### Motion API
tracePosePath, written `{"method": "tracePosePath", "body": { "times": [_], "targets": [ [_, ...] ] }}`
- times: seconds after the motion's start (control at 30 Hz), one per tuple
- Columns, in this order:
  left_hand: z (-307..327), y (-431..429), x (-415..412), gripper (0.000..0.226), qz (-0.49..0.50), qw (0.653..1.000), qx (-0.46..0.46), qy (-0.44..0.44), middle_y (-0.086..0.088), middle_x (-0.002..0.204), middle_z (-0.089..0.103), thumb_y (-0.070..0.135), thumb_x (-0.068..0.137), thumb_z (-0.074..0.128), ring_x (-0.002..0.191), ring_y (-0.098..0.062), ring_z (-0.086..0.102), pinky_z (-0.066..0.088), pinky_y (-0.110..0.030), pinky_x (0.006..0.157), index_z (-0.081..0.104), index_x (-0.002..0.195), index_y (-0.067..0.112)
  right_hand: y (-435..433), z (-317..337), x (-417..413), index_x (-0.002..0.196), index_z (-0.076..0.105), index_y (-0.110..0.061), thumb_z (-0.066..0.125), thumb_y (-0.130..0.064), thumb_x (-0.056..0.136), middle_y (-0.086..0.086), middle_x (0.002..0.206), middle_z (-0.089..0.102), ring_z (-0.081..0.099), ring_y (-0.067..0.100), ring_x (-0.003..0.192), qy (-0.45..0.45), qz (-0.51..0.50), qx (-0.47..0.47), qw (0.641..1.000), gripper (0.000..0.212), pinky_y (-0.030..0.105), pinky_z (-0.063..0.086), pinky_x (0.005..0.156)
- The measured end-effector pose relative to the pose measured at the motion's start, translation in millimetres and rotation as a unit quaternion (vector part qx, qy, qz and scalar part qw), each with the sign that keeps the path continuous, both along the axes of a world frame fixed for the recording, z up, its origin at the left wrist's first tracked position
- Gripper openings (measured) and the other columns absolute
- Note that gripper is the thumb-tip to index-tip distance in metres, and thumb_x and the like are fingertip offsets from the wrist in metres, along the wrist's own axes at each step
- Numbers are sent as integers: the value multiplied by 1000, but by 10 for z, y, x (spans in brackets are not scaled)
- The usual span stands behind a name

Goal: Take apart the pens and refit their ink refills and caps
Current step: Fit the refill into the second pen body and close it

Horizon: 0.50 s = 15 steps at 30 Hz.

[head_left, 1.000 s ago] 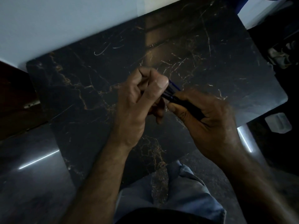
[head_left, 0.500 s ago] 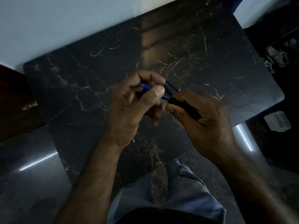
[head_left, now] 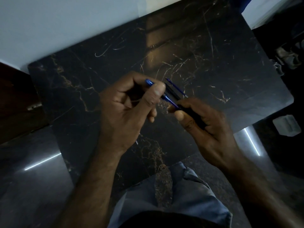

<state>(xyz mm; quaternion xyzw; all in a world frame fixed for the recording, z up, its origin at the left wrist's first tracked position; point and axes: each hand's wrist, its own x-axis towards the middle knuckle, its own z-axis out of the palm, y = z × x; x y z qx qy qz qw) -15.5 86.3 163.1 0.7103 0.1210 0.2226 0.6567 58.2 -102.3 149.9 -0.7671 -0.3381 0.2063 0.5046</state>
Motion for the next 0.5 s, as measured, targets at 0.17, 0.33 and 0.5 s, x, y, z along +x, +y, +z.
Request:
{"method": "tracePosePath", "body": {
  "times": [0.17,0.33,0.5],
  "targets": [
    [-21,-87,-13,16,-20,996,72,45,-9,88,76,17,100,68,67,-18,73,57,-27,59,73,103,1,89,28,-26,122,67,-7,51,-18,110,5,81,60,58,26,64,19,-6,44,999,23,47,46,57],
    [-26,-115,5,14,-5,999,44,26,-12,89,75,13,99,68,66,-19,73,58,-30,55,73,103,1,119,67,-22,111,71,-4,54,-12,110,-1,80,59,56,21,65,15,-36,63,997,19,41,46,58],
    [12,-185,46,9,86,993,-75,-22,3,78,75,13,102,64,58,-12,68,54,-27,49,69,96,7,105,127,6,102,67,-8,56,-16,110,2,75,55,52,21,62,9,-31,53,998,16,38,44,57]
  ]
}}
